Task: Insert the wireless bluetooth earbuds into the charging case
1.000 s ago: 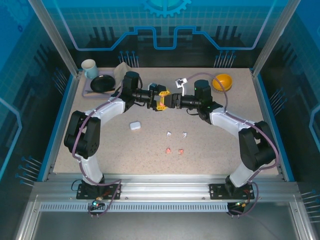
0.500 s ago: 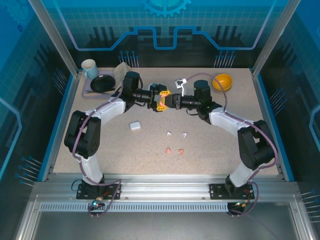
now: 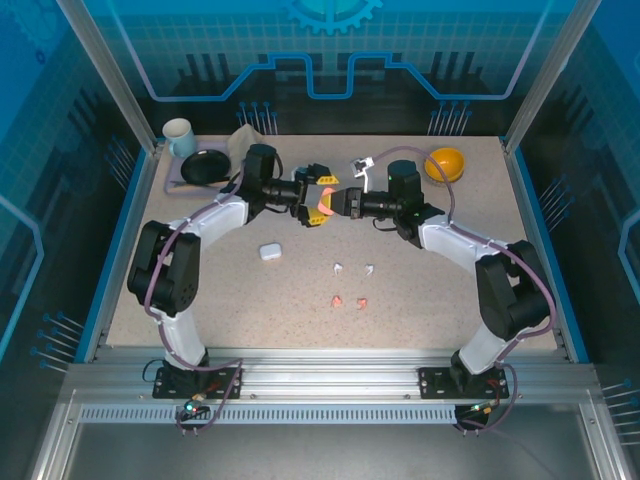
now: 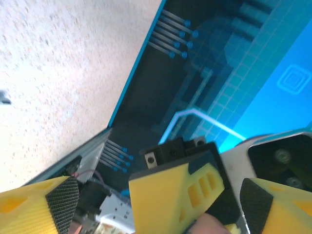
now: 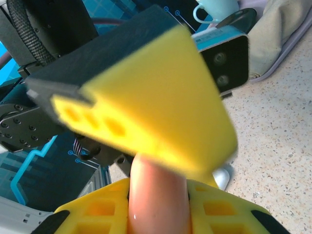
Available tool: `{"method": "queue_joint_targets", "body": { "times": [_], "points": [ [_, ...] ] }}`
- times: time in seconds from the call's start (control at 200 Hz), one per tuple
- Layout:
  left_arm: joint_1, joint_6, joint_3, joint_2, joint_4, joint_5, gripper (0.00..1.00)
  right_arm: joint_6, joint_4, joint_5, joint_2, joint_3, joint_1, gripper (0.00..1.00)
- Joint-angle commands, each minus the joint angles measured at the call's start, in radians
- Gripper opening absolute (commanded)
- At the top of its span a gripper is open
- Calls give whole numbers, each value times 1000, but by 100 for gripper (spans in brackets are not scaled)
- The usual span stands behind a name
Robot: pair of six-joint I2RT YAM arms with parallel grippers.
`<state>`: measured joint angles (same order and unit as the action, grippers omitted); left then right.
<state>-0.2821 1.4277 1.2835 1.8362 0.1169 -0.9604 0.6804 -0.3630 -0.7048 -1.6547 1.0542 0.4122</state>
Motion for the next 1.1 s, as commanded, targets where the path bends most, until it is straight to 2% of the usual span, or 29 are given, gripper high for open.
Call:
{"method": "queue_joint_targets", "body": {
  "times": [0.0, 0.07, 0.145, 0.195, 0.31, 0.45, 0.56, 0.64, 0.745, 0.93, 0.99, 1.096],
  "points": [
    [78, -46, -49, -99, -33, 111, 91, 32, 27, 49, 67, -19, 0, 15],
    [110, -33, -96, -154, -11, 164, 92, 80, 48, 130, 106, -42, 1, 13],
    [122, 23, -163, -208, 33, 237, 96, 153, 49, 269, 157, -86, 14, 13],
    [118, 85, -210, -238, 70, 283, 99, 186, 44, 347, 188, -108, 28, 13],
    [87, 280, -303, -259, 234, 347, 99, 235, -34, 508, 239, -164, 69, 14],
    [23, 464, -323, -228, 371, 376, 99, 253, -79, 558, 213, -151, 102, 14],
    [-15, 489, -294, -216, 391, 397, 99, 267, -103, 571, 179, -135, 112, 14],
    [-27, 438, -271, -237, 338, 414, 99, 303, -100, 600, 163, -131, 116, 14],
    [-29, 255, -251, -270, 269, 421, 97, 376, -36, 636, 146, -105, 113, 13],
    [-30, -251, -228, -314, 69, 390, 83, 498, 101, 579, 113, -24, 92, 13],
    [-31, -313, -264, -316, 114, 363, 79, 538, 138, 558, 111, -15, 84, 14],
    [-36, -342, -348, -319, 257, 325, 74, 609, 173, 512, 107, -5, 64, 14]
  ]
}}
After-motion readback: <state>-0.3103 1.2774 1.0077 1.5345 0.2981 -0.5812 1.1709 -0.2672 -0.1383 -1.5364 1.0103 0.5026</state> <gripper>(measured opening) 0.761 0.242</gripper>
